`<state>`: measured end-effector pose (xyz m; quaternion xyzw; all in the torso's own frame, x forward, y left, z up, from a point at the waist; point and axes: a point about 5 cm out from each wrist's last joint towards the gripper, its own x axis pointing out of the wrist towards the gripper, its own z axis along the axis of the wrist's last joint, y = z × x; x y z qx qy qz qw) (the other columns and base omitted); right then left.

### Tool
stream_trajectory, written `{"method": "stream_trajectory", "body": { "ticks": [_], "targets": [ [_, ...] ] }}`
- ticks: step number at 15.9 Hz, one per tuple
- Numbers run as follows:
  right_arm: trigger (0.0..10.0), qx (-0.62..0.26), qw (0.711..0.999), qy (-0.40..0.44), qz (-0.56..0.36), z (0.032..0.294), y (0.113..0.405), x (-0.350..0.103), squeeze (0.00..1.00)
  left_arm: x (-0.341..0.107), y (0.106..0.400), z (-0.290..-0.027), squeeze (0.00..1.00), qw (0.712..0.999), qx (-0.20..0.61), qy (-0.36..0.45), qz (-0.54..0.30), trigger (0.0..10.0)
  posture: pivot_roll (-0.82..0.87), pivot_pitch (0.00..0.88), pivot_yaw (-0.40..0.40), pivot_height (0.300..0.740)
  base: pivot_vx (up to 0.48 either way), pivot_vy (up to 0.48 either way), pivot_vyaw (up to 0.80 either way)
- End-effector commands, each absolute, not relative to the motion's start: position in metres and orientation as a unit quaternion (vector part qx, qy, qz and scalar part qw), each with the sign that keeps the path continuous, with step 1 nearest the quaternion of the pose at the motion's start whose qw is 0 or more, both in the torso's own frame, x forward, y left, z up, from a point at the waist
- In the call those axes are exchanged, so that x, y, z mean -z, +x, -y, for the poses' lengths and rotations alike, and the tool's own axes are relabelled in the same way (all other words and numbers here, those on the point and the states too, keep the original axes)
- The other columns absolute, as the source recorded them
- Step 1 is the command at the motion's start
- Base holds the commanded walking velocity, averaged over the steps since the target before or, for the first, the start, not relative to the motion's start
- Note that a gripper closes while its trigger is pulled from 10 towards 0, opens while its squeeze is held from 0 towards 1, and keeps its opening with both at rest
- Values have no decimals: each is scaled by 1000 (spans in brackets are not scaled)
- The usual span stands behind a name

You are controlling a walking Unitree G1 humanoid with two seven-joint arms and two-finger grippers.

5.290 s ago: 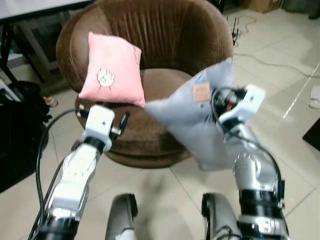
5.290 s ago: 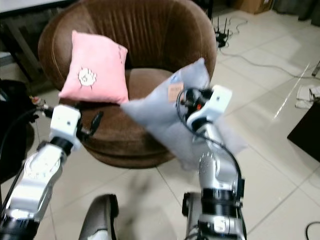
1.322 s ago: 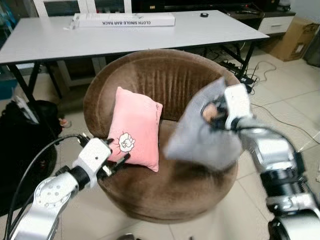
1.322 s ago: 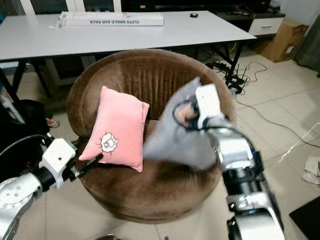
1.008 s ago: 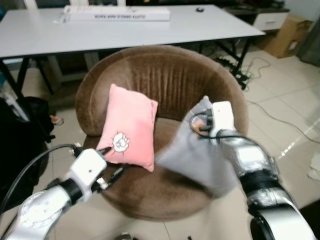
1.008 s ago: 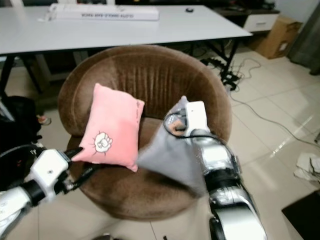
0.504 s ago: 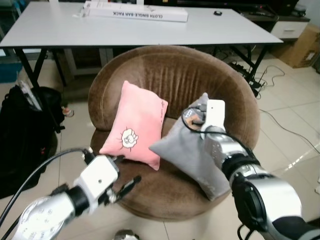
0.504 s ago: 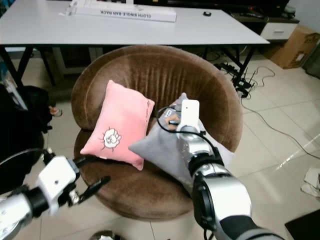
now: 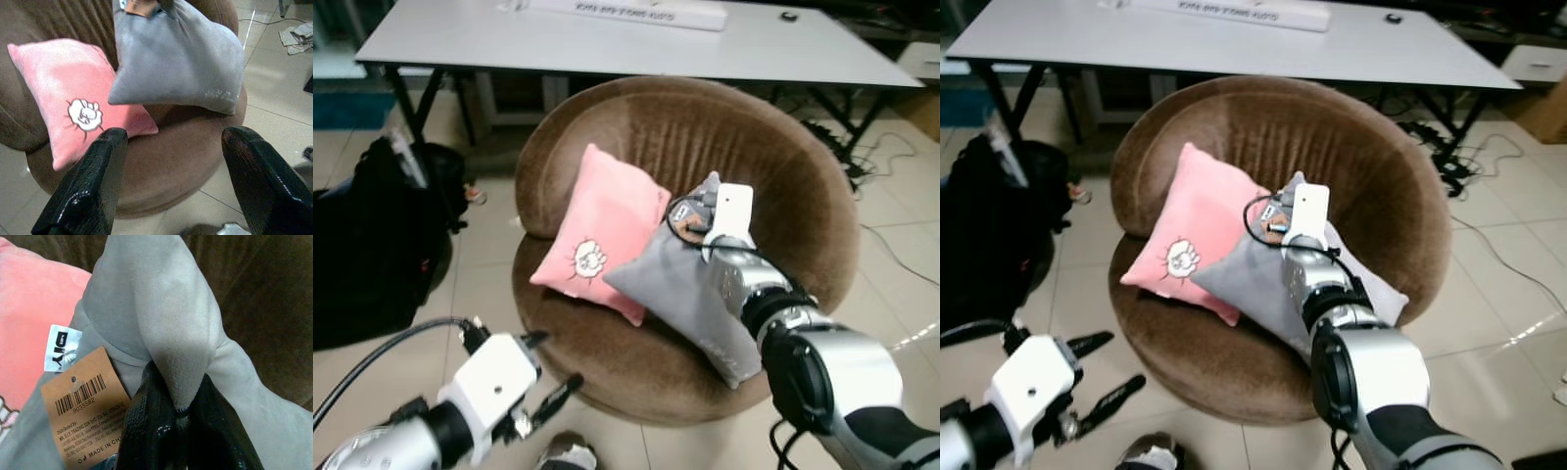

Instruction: Move the pillow to the sofa from floor

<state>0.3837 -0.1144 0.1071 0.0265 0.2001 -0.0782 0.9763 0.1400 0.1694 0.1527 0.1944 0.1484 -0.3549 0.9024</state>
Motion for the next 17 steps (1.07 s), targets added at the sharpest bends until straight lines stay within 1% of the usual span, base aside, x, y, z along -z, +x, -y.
{"method": "stream_trajectory", "body": {
  "ticks": [1,6,7,8,9,10,11,13,14,15,16,17],
  "targets": [
    [10000,92,983,32,-154,119,395,-131,0,-158,138,-171,0,905,347,200,-146,10000,697,129,-140,740,0,0,0],
    [10000,107,982,9,-154,121,395,-133,0,-163,138,-171,0,914,324,206,-132,10000,681,131,-137,740,0,0,0],
    [10000,116,981,9,-155,124,395,-132,0,-164,141,-171,0,915,320,212,-124,10000,672,133,-134,740,0,0,0],
    [10000,148,977,15,-154,138,395,-133,0,-167,154,-172,0,919,307,230,-97,10000,642,118,-125,740,0,0,0],
    [10000,156,976,24,-151,143,396,-135,0,-168,158,-172,0,920,304,231,-88,10000,624,109,-119,740,0,0,0],
    [10000,162,976,31,-142,152,397,-139,0,-170,166,-172,0,924,296,229,-72,10000,578,89,-107,740,0,0,0],
    [10000,167,976,35,-139,155,398,-141,0,-169,169,-172,0,926,294,227,-68,10000,529,70,-91,740,0,0,0],
    [10000,191,975,40,-103,179,403,-159,0,-161,195,-169,0,937,277,205,-50,10000,372,7,-38,740,0,0,0],
    [10000,195,975,37,-95,183,403,-162,0,-159,201,-168,0,940,273,199,-50,10000,355,0,-30,740,0,0,0],
    [10000,194,976,56,-78,188,406,-173,0,-158,213,-165,0,943,274,185,-41,10000,294,0,-2,740,0,0,0],
    [10000,195,977,69,-55,192,409,-186,0,-157,228,-163,0,945,272,180,-30,10000,162,0,43,740,0,0,0],
    [10000,192,977,71,-51,194,410,-191,0,-155,240,-164,0,946,263,185,-26,10000,110,0,55,740,0,0,0]
  ]
}}
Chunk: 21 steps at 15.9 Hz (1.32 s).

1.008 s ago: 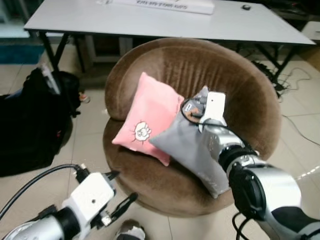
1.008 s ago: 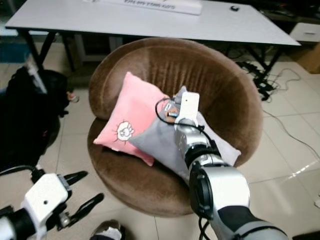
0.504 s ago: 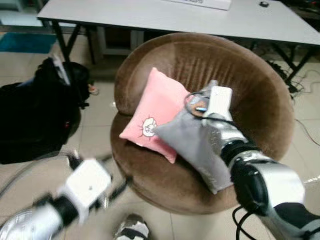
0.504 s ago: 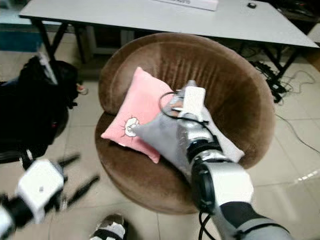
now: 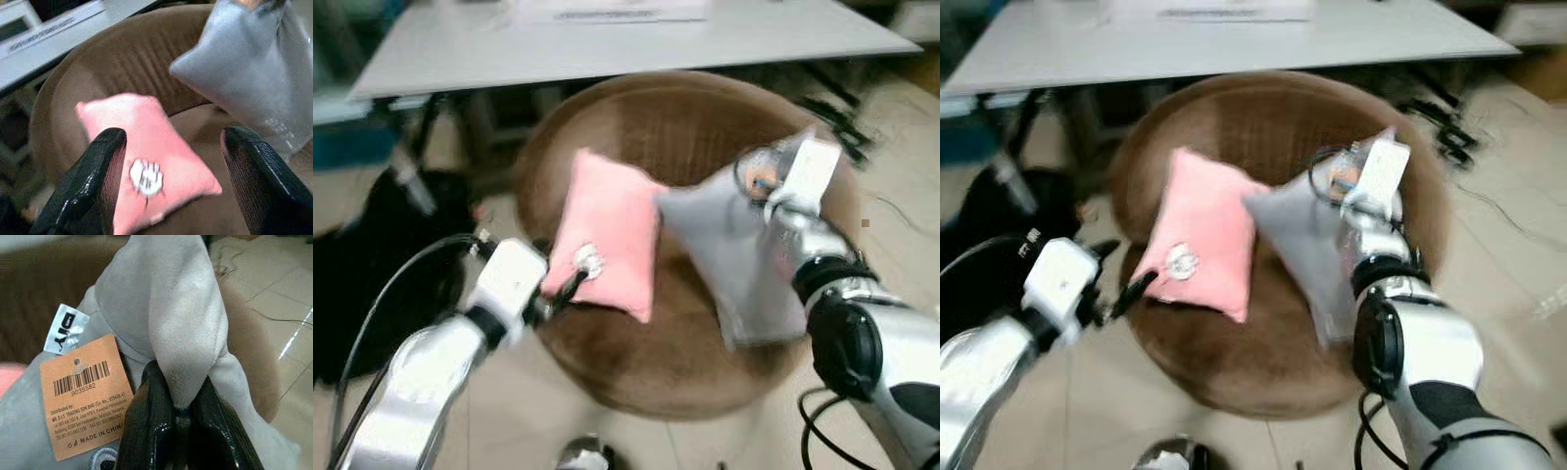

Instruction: Move the pillow to the sofa from floor

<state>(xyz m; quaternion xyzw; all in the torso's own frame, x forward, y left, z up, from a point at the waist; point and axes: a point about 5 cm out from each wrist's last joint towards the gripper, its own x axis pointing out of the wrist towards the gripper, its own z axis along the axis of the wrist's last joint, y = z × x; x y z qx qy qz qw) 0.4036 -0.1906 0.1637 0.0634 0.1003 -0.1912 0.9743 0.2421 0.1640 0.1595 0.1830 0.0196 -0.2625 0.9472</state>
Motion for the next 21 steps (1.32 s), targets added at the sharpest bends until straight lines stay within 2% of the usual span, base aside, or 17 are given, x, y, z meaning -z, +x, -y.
{"method": "stream_trajectory", "body": {
  "ticks": [1,2,4,5,9,10,11,13,14,16,21],
  "targets": [
    [10000,189,978,70,-53,194,411,-191,0,-154,245,-165,0,947,259,189,-26,10000,97,0,61,740,0,0,0],
    [10000,173,981,59,-61,192,408,-183,0,-151,261,-165,0,957,234,168,-22,10000,32,0,91,740,0,0,0],
    [10000,152,985,56,-60,189,402,-174,0,-153,271,-166,0,963,214,161,-10,10000,-31,0,110,740,0,0,0],
    [10000,111,991,39,-67,185,391,-166,0,-154,276,-166,0,972,189,140,0,10000,-49,0,115,740,0,0,0],
    [10000,-6,990,124,-61,164,339,-155,0,-144,273,-168,0,982,145,120,-11,10000,-59,0,114,740,0,0,0],
    [10000,-26,991,119,-62,159,330,-153,0,-145,272,-167,0,981,151,119,-5,10000,-50,0,108,740,0,0,0],
    [10000,-54,989,126,-52,146,324,-161,0,-147,274,-156,0,970,210,125,8,10000,-41,0,99,740,0,0,0],
    [10000,-65,990,113,-47,142,324,-167,0,-150,272,-148,0,957,259,127,24,10000,-39,0,99,740,0,0,0],
    [10000,-86,989,109,-41,136,321,-177,0,-154,270,-143,1000,946,310,96,27,10000,-35,0,97,740,0,0,0],
    [10000,-133,985,106,-30,127,316,-189,0,-156,270,-144,1000,928,358,99,24,10000,-28,0,88,740,0,0,0],
    [10000,-189,977,93,-11,116,312,-200,0,-178,289,-173,1000,929,353,96,53,10000,-18,0,80,740,0,0,0]
  ]
}}
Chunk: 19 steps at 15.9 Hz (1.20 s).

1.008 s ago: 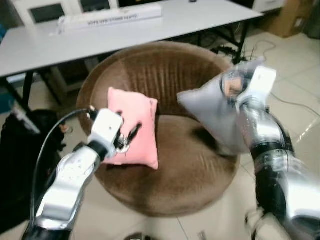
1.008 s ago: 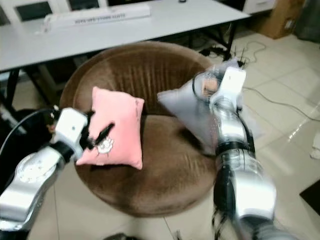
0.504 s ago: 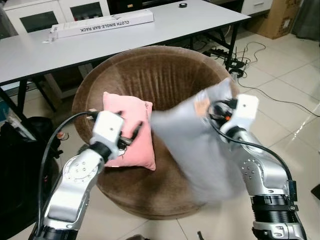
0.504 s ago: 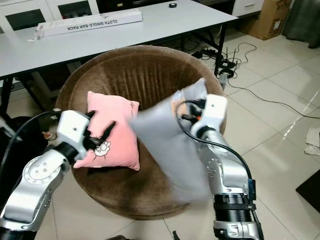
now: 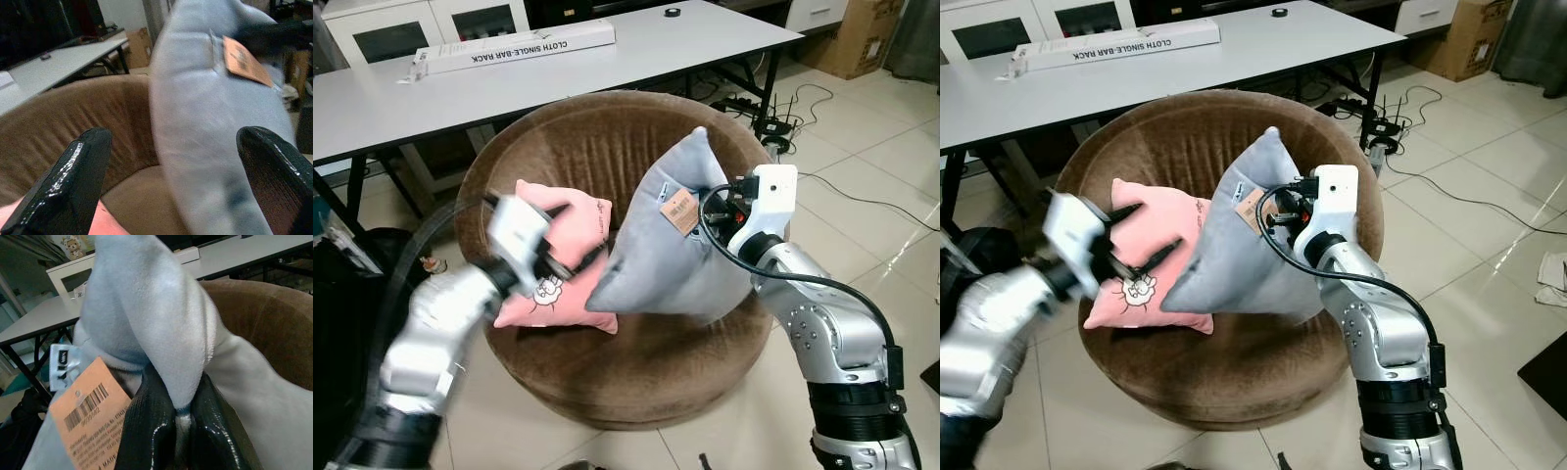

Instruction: Move the pillow to the sofa from floor

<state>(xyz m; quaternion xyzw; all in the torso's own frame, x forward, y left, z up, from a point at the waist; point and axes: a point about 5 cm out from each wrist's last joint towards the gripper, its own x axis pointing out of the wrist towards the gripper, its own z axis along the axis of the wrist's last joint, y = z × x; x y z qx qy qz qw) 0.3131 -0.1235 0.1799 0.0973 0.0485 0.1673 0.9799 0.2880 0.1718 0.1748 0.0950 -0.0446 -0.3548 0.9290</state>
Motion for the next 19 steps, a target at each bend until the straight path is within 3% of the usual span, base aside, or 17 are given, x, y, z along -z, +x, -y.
{"method": "stream_trajectory", "body": {
  "ticks": [1,3,7,19],
  "targets": [
    [10000,-195,976,91,-9,116,312,-201,0,-182,289,-179,1000,927,360,93,52,10000,-15,0,81,740,0,0,0],
    [10000,-201,976,85,-7,117,312,-202,0,-175,292,-185,1000,928,360,92,34,10000,-12,0,83,740,0,0,0],
    [10000,-203,977,67,-4,118,313,-203,0,-163,293,-167,1000,918,393,39,-6,10000,-12,0,80,740,0,0,0],
    [10000,-240,970,49,2,104,311,-210,0,-149,312,-159,1000,896,440,32,-55,10000,-27,0,89,740,0,0,0]
  ]
}}
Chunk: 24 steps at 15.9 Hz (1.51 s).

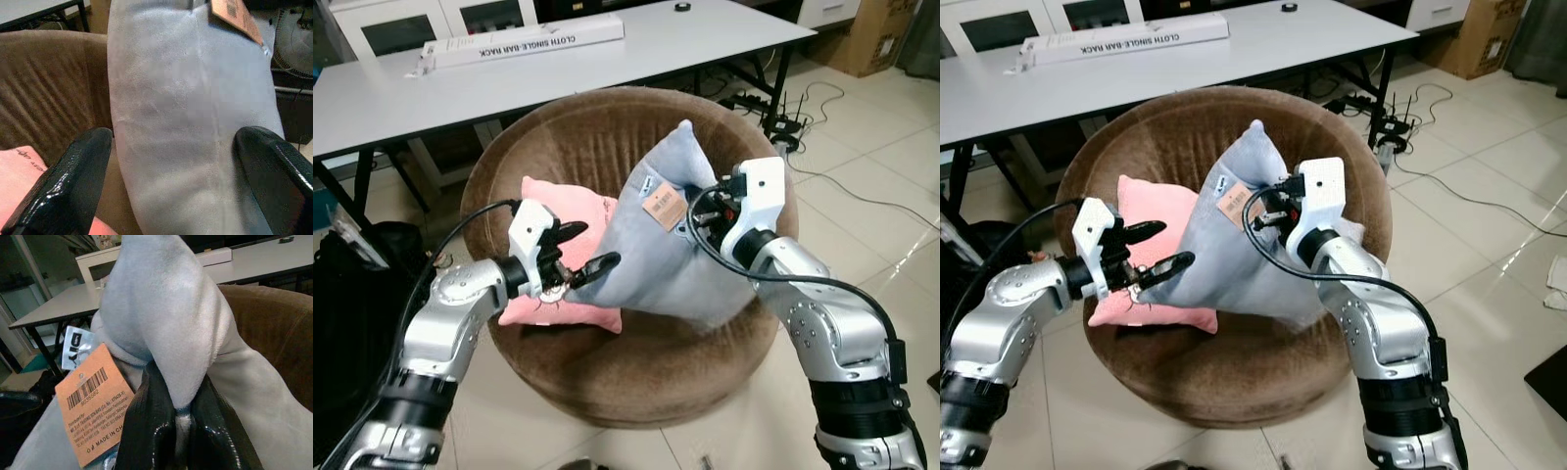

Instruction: Move the pillow to the sofa from floor

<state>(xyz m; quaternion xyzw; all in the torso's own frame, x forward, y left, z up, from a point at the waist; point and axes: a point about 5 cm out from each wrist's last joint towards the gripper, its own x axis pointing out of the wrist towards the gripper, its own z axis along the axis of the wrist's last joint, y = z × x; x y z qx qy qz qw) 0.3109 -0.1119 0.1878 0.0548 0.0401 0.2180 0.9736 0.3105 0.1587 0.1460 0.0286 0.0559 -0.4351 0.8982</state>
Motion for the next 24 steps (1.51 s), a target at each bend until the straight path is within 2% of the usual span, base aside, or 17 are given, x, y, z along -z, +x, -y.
{"method": "stream_trajectory", "body": {
  "ticks": [1,6,9,12,13,15,16,17,18,24],
  "targets": [
    [10000,-239,970,38,-2,102,311,-208,0,-156,315,-156,1000,896,441,19,-41,10000,-28,0,89,740,0,0,0],
    [10000,-240,970,35,-6,101,311,-205,0,-167,319,-157,1000,898,439,-5,-28,10000,-28,0,86,740,0,0,0],
    [10000,-244,969,36,-2,96,311,-208,0,-150,317,-157,1000,897,434,35,-75,10000,-27,0,85,740,0,0,0],
    [10000,-249,968,39,2,93,311,-210,0,-138,327,-166,1000,918,371,88,-107,10000,-28,0,83,740,0,0,0],
    [10000,-251,967,39,2,93,311,-210,0,-136,329,-166,0,920,366,91,-110,10000,-30,0,82,740,0,0,0],
    [10000,-253,967,39,2,92,311,-210,0,-135,330,-164,0,919,367,95,-111,10000,-32,0,83,740,0,0,0],
    [10000,-255,966,39,3,91,310,-210,0,-134,331,-163,0,918,368,97,-111,4510,-35,0,85,740,0,0,0],
    [10000,-255,966,39,3,91,310,-211,0,-134,332,-163,0,918,367,98,-111,510,-35,0,85,740,0,0,0],
    [10000,-256,966,40,4,90,310,-211,0,-134,333,-162,0,916,373,92,-111,0,-38,0,88,740,0,0,0],
    [10000,-260,965,46,4,89,308,-210,0,-135,331,-158,0,908,397,78,-106,0,-44,0,98,740,0,0,0]
  ]
}}
